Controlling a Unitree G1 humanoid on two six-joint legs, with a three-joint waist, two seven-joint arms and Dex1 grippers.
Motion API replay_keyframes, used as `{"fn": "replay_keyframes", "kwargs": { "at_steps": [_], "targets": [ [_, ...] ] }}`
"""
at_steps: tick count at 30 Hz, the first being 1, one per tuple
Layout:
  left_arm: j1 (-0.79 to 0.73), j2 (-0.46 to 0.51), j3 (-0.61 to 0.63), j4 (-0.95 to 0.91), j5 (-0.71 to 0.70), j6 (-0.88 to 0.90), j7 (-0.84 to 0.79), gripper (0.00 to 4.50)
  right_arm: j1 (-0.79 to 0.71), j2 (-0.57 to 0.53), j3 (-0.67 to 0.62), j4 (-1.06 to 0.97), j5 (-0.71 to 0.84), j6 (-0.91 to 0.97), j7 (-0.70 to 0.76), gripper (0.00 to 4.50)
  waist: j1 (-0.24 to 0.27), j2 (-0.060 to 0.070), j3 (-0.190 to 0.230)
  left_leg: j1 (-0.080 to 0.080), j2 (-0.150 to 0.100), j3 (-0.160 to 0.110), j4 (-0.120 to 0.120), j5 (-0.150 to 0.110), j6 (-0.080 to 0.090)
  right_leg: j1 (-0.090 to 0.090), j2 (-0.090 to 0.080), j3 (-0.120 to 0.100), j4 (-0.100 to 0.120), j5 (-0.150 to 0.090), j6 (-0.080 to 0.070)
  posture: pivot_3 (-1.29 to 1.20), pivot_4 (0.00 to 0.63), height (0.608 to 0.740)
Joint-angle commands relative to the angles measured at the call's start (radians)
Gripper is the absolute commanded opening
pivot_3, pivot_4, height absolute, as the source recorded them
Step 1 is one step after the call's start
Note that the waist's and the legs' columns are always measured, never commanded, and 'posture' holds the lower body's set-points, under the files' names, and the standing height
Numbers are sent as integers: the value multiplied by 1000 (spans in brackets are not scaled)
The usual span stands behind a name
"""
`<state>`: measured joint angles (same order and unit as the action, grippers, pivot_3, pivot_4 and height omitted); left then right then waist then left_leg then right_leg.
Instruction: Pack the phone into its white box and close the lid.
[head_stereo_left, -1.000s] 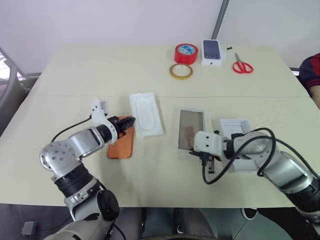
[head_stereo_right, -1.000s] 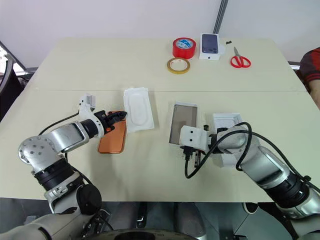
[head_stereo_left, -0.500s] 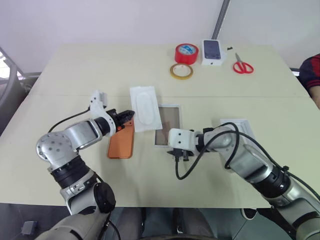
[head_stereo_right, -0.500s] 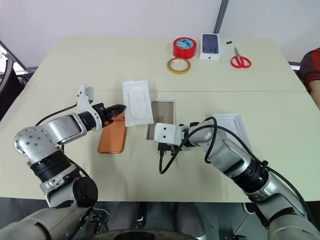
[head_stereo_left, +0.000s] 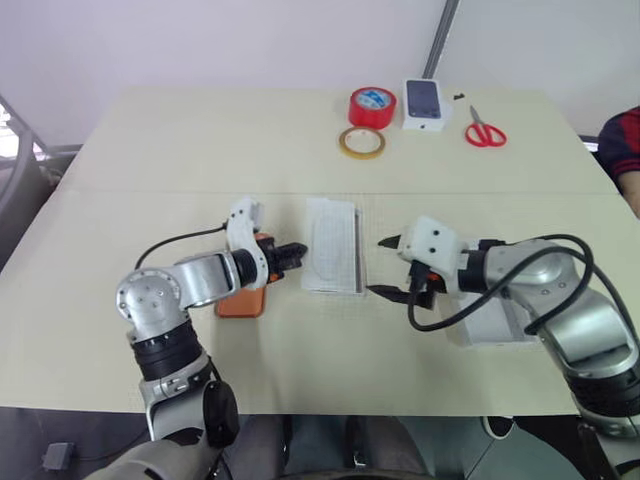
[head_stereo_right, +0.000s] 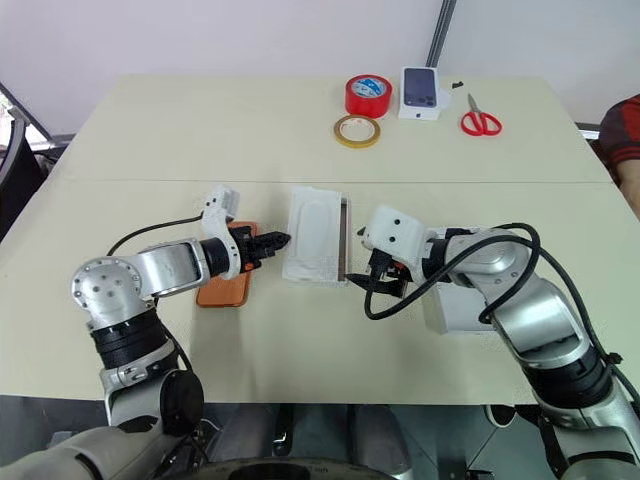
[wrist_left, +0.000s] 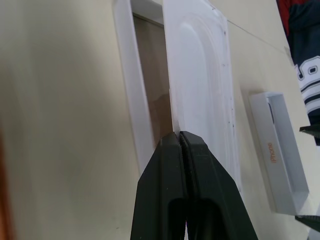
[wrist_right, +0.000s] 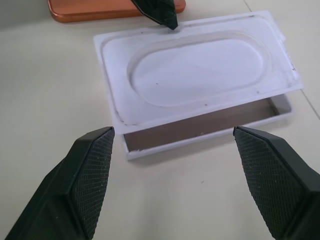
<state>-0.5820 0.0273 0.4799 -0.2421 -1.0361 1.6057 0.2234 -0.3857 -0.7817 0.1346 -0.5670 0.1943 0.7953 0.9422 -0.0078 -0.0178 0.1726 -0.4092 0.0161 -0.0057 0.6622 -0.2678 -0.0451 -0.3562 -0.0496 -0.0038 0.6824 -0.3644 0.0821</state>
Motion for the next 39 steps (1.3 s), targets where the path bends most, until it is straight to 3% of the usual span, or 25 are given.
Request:
{"fn": "replay_keyframes", "kwargs": {
  "at_steps": [1, 8, 9, 11, 16, 19, 22, 25, 31, 39],
  "targets": [
    [-18, -17, -6, -3, 0, 9, 8, 0, 26, -18, -33, -52, 14, -8, -27, 3964, -1, 0, 0, 0, 0, 0, 0, 0, 0, 0, 0, 0, 0, 0, 0, 0, 150, 740],
    [-37, -37, -3, 17, 6, 9, 18, 0, 58, -23, -37, -70, 23, -7, -70, 3964, -1, 0, 0, 0, 0, 0, 0, 0, 0, 0, 0, 0, 0, 0, 0, 0, 150, 740],
    [-38, -36, -4, 18, 4, 9, 17, 586, 59, -23, -37, -69, 25, -7, -74, 4030, -1, 0, 0, 0, 0, 0, 0, 0, 0, 0, 0, 0, 0, 0, 0, 0, 150, 740],
    [-40, -31, -7, 18, 0, 9, 17, 1236, 56, -24, -37, -61, 26, -11, -82, 4030, -1, 0, 0, 0, 0, 0, 0, 0, 0, 0, 0, 0, 0, 0, 0, 0, 150, 740],
    [-62, -25, 33, 14, -24, 9, 15, 3701, 30, -14, -37, -31, 27, -10, -107, 4030, 0, 0, 0, 0, 0, 0, 0, 0, 0, 0, 0, 0, 0, 0, 0, 0, 150, 740],
    [-92, -2, 86, 6, -40, -2, -8, 3740, -21, 21, -26, 14, 24, 7, -142, 3195, -1, 0, 0, 0, 0, 0, 0, 0, 0, 0, 0, 0, 0, 0, 0, 0, 150, 740],
    [-96, 58, 82, -10, -24, -53, -57, 3740, -89, 71, 6, 82, -1, 39, -202, 1674, -7, 0, 0, 0, 0, 0, -1, 0, 0, 0, 1, 0, 0, 0, 0, 0, 150, 740],
    [-28, 214, -67, -61, 69, -169, -194, 3740, -146, 116, 64, 147, -40, 32, -240, 161, -9, 0, 0, 1, 1, 0, -2, 1, -1, -1, 1, 0, 0, 0, 0, 0, 150, 740],
    [185, 548, -355, -134, 312, -610, -650, 3740, -255, 264, 220, 293, -168, 13, -360, 71, -9, 1, 1, 1, 0, 1, -5, 2, -3, -3, 1, 1, -1, 0, 0, 0, 150, 740],
    [349, 717, -372, -113, 365, -799, -948, 3740, -361, 409, 314, 583, -302, -138, -447, 71, -8, 1, 1, 0, 0, 1, -6, 2, -3, -4, 0, 1, 0, 0, -1, 0, 150, 740]
  ]
}}
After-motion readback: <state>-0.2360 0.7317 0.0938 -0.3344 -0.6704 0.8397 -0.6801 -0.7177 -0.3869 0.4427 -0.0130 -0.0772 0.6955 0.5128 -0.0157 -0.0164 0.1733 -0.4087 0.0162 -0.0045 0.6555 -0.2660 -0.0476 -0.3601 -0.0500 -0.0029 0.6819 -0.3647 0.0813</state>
